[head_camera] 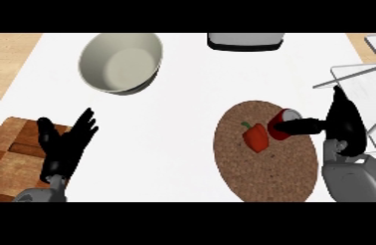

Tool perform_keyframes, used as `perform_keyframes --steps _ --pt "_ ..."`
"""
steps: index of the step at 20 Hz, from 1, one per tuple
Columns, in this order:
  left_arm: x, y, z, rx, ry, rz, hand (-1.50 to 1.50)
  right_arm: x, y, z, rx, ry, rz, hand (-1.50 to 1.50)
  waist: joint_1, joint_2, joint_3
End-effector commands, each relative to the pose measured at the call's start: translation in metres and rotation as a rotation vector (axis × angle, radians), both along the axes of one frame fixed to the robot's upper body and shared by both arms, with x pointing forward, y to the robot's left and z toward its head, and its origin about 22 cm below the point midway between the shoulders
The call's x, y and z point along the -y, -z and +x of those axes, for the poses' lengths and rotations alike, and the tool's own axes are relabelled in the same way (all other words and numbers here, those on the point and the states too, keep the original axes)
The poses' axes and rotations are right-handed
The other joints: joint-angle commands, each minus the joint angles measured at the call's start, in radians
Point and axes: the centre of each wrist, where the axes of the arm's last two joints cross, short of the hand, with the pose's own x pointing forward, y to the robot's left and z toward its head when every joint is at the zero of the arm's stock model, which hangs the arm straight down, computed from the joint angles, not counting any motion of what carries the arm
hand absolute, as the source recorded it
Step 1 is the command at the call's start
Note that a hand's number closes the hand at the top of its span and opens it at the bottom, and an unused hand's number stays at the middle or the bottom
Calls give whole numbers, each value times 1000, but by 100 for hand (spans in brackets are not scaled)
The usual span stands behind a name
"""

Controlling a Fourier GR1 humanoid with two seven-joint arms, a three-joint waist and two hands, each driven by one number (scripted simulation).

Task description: Pick the can from the placemat and place it in the tiered shelf

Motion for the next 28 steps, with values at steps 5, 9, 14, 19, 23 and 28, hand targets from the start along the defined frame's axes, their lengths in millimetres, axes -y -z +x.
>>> perform_keyframes --steps 5,9,14,19,23,28 --pt "-4 -5 12 -36 -12 -12 0 -24 0 14 -177 155 29 -150 -12 1 -1" --pt "-2 12 -8 -26 -13 5 0 0 12 23 -208 201 9 -150 -6 2 0" --pt "0 -10 13 -19 -13 11 0 -8 27 24 -221 206 -41 -150 -9 2 0" --pt "6 10 -1 -22 -4 2 0 -30 39 24 -178 202 -49 -150 -7 3 0" --pt "-1 13 3 -16 -17 -12 0 -16 54 25 -155 195 -54 -150 -10 4 1" --pt "1 3 16 -10 -4 3 0 -1 54 21 -157 155 -29 -150 -13 3 1"
